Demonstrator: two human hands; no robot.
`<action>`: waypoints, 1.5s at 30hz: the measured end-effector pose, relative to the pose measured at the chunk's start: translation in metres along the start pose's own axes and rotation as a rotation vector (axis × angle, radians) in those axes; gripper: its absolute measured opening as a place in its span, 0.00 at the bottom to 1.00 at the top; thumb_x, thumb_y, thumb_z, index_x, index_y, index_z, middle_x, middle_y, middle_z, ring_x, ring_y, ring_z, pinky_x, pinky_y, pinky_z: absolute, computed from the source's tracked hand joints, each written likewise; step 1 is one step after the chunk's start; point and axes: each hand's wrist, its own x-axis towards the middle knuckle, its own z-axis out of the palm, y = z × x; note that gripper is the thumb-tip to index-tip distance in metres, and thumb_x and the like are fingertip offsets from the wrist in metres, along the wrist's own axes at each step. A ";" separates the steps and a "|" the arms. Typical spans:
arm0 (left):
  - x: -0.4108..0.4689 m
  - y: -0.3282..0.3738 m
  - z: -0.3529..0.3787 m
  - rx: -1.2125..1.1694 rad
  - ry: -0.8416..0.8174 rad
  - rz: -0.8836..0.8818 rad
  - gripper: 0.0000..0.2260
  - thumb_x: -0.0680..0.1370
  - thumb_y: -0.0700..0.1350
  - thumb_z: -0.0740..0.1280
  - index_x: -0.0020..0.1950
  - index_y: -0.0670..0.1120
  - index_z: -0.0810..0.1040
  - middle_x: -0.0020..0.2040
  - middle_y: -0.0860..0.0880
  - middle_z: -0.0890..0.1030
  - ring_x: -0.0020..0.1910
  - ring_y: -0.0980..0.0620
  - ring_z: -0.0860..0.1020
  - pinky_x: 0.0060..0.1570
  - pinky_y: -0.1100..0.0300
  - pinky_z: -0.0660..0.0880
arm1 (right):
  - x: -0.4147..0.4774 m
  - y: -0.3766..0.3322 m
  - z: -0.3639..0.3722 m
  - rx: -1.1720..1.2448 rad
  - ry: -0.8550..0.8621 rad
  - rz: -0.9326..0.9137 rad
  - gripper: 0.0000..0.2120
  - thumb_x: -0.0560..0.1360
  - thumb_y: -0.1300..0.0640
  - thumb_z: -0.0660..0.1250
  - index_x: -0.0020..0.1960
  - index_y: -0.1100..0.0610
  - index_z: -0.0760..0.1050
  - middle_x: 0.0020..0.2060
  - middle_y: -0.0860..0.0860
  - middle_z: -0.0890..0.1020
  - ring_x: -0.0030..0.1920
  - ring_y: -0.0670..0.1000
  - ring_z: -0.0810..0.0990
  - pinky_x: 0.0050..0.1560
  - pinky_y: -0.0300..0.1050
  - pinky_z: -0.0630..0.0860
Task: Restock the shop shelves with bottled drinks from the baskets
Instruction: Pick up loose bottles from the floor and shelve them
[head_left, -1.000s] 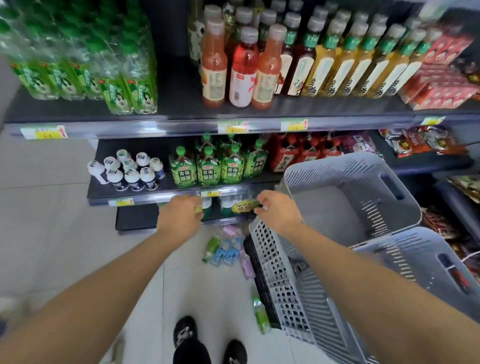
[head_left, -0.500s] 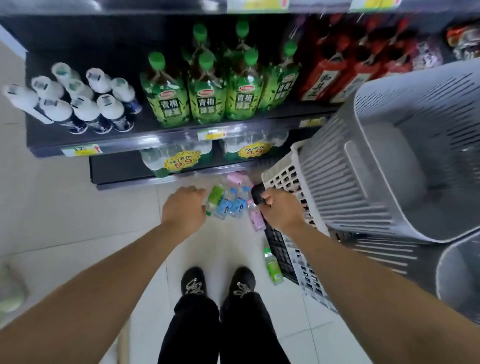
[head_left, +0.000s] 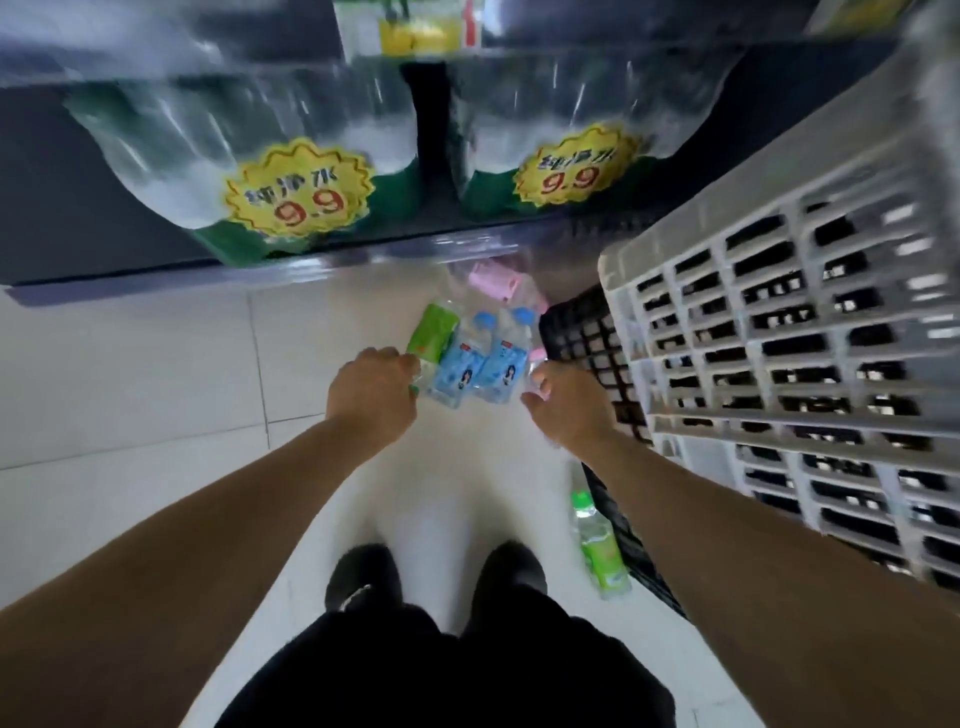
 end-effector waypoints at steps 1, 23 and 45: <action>0.010 -0.003 0.015 0.012 -0.006 0.002 0.14 0.76 0.45 0.64 0.61 0.48 0.77 0.51 0.46 0.78 0.53 0.46 0.75 0.49 0.54 0.75 | 0.013 0.006 0.014 -0.008 0.003 0.000 0.13 0.75 0.52 0.68 0.58 0.55 0.77 0.52 0.55 0.82 0.54 0.56 0.80 0.55 0.47 0.76; 0.117 0.020 0.120 -0.106 -0.111 -0.081 0.16 0.78 0.50 0.65 0.61 0.41 0.74 0.57 0.42 0.78 0.56 0.40 0.77 0.55 0.49 0.76 | 0.147 0.027 0.103 0.485 -0.175 0.383 0.30 0.65 0.43 0.75 0.58 0.56 0.66 0.49 0.55 0.80 0.42 0.53 0.81 0.27 0.40 0.76; 0.097 0.019 0.129 -0.714 -0.331 -0.321 0.28 0.67 0.41 0.77 0.63 0.42 0.68 0.53 0.44 0.77 0.53 0.46 0.76 0.55 0.48 0.77 | 0.114 0.053 0.092 0.636 -0.600 0.205 0.33 0.71 0.52 0.74 0.71 0.50 0.63 0.49 0.55 0.82 0.43 0.54 0.82 0.40 0.50 0.82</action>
